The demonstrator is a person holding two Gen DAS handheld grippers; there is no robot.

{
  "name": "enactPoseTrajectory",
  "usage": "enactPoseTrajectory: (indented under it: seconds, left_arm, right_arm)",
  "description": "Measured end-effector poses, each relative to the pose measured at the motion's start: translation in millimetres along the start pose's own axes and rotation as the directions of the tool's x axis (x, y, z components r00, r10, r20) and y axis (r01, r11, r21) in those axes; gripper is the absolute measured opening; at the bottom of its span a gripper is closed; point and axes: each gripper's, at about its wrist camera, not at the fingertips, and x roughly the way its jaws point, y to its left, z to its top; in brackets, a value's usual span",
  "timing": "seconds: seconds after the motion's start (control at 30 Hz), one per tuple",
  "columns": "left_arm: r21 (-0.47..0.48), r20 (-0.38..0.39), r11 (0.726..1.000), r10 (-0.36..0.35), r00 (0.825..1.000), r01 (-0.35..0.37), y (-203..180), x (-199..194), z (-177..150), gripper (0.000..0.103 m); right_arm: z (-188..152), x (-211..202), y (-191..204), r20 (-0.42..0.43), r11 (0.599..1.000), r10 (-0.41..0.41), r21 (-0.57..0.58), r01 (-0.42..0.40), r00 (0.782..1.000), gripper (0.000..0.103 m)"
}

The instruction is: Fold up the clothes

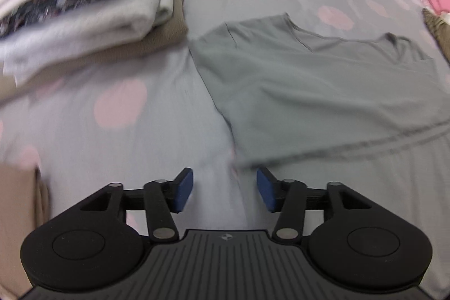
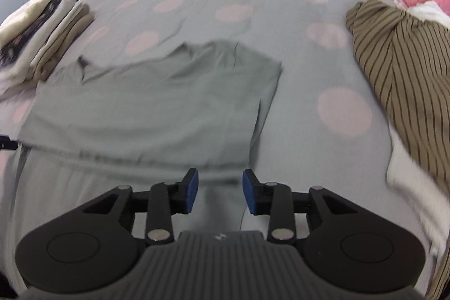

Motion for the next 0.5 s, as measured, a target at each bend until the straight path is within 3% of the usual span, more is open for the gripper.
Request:
enactPoseTrajectory:
  seconds: [0.23, 0.37, 0.5]
  left_arm:
    - [-0.042, -0.066, 0.999, -0.036, 0.997, 0.033, -14, -13, -68, 0.049]
    - [-0.062, -0.115, 0.998, -0.013, 0.993, 0.006, -23, -17, -109, 0.049]
    - [-0.056, -0.116, 0.997, 0.038, 0.992, -0.045, -32, -25, -138, 0.05]
  right_arm:
    - [-67, -19, 2, -0.072, 0.999, -0.021, 0.039, 0.024, 0.997, 0.042]
    - [-107, -25, 10, -0.103, 0.995, -0.033, 0.09, 0.043, 0.994, 0.044]
    - [-140, -35, 29, -0.067, 0.995, -0.074, 0.068, 0.078, 0.995, 0.046]
